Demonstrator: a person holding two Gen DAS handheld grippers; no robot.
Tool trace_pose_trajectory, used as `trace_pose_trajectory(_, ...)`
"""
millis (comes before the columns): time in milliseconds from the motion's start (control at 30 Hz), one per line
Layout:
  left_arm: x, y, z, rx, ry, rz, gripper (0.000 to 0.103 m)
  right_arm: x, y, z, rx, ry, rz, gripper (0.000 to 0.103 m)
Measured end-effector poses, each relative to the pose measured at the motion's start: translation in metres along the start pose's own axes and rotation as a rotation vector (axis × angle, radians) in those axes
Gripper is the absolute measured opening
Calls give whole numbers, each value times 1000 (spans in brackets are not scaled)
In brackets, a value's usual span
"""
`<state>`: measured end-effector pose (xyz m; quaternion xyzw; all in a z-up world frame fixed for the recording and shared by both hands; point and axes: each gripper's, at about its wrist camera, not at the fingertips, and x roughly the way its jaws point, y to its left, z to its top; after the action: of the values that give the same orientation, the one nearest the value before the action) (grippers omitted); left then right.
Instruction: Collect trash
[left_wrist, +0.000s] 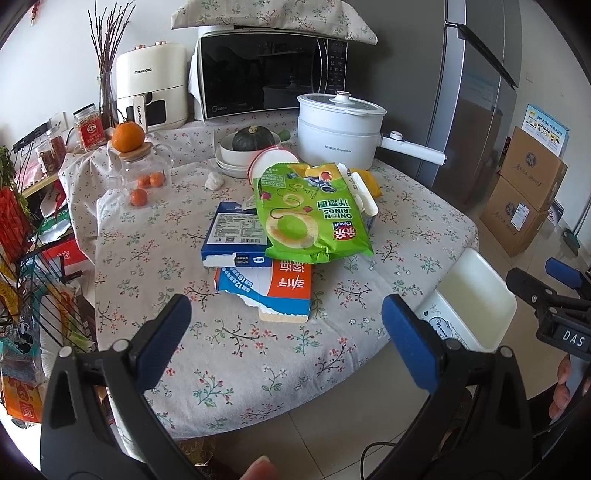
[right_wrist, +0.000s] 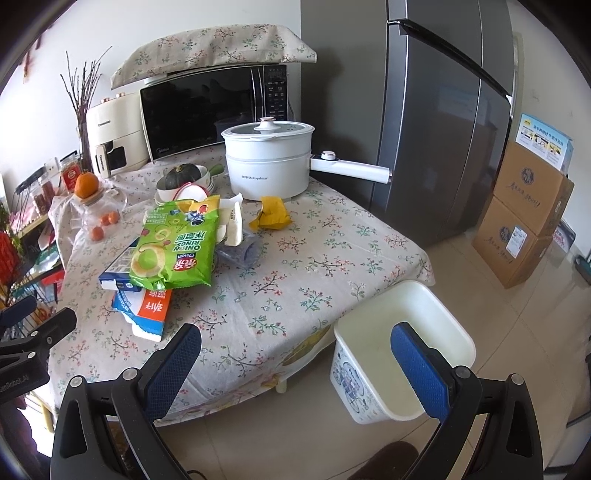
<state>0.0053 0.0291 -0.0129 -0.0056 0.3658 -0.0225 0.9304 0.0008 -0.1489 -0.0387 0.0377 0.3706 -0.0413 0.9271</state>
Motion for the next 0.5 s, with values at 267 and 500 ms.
trace_pose_trajectory(267, 0, -1, 1, -2, -2, -2, 102, 1, -3, 0, 11, 3, -4, 103)
trace_pose_trajectory(500, 0, -1, 2, 1, -4, 0, 102, 1, -2, 0, 8, 1, -7, 103)
